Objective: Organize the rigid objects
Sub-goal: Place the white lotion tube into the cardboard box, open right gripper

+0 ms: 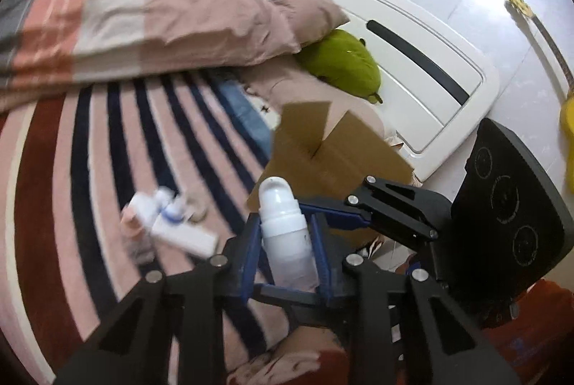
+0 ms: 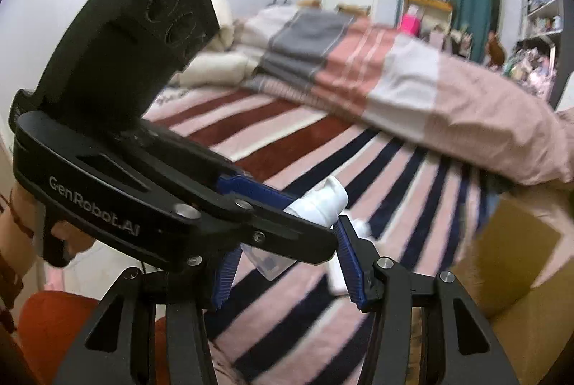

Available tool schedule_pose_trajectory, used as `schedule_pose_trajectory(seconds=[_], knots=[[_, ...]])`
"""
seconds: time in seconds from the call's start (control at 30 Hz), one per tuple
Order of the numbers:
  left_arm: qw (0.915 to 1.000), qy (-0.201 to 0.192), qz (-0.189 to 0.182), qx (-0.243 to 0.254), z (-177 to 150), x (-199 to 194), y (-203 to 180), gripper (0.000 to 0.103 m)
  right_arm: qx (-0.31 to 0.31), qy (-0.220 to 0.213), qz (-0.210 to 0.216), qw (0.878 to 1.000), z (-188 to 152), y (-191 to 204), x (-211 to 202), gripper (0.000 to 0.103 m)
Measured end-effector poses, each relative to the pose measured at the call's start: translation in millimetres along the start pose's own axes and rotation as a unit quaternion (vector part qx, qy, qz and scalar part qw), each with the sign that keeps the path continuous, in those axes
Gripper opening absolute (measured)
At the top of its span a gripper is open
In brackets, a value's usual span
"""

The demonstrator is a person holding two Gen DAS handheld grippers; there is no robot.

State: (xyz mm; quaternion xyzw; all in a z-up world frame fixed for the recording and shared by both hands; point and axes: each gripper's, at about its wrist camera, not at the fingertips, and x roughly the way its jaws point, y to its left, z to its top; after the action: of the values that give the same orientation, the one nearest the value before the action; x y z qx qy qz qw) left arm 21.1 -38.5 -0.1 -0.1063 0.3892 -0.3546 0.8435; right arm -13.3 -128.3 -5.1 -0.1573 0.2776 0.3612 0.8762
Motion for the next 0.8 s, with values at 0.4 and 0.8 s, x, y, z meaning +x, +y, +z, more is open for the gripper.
schedule_pose_trajectory(seconds=[0.4, 0.8], knots=[[0.9971, 0.046, -0.014, 0.06, 64, 86, -80, 0.025, 0.059, -0.028, -0.061, 0.996, -17, -97, -67, 0.046], [0.9949, 0.051, 0.056, 0.067, 74, 104, -77, 0.08, 0.102, 0.051, -0.056, 0.992, -39, -144, -53, 0.083]])
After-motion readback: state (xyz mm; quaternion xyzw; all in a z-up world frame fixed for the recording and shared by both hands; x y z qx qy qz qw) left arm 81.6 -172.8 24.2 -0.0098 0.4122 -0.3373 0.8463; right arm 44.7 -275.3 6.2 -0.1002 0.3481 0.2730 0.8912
